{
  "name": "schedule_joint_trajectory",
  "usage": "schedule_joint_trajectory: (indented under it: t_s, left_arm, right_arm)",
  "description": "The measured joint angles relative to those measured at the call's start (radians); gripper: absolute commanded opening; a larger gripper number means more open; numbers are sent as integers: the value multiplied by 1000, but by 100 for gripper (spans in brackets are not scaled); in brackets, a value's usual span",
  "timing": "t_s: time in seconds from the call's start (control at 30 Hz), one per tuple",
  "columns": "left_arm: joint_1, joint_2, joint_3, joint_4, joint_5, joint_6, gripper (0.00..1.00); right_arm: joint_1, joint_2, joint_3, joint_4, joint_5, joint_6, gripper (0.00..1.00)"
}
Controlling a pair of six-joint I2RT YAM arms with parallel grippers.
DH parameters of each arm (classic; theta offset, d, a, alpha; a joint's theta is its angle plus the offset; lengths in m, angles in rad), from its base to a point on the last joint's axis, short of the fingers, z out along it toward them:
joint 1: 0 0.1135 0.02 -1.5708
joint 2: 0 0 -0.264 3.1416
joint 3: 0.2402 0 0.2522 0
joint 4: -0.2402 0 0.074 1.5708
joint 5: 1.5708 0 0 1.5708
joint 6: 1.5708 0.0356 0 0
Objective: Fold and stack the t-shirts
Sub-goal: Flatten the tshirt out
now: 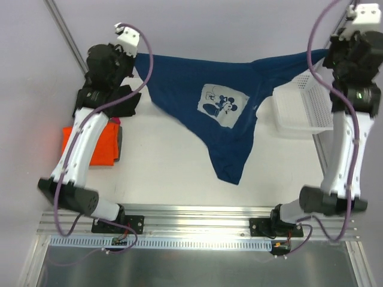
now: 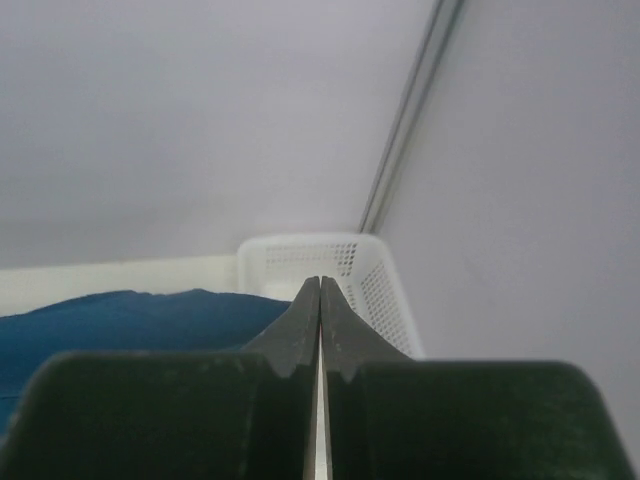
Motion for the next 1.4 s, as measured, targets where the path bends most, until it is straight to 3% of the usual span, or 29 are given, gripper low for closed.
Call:
schedule_joint_trajectory:
  t_s: [0.13, 0.27, 0.5, 0.67, 0.93, 1.13, 1.4]
  left_arm:
    - [-40, -228, -80, 13, 3, 30, 0]
    - [-40, -354, -154, 13, -26, 43, 0]
    - [-64, -416, -209, -45, -35, 40, 0]
    - [-66, -406, -161, -63, -34, 39, 0]
    - [-66, -233, -22, -3, -54, 51, 0]
    - [-55, 30, -2, 16, -53, 51, 0]
    - [-24, 397, 153, 1, -52, 47, 0]
  right_arm:
    - [-14, -311, -123, -7, 13, -10, 0]
    - [-15, -548, -206, -46, 53, -61, 1]
    - [-16, -644, -169, -134, 168, -164, 0]
    - [-16, -554, -26, -153, 232, -212, 0]
    - [-18, -266, 151, -19, 245, -248, 0]
    - [-22, -35, 89, 40, 201, -251, 0]
    - [-10, 255, 78, 34, 178, -278, 0]
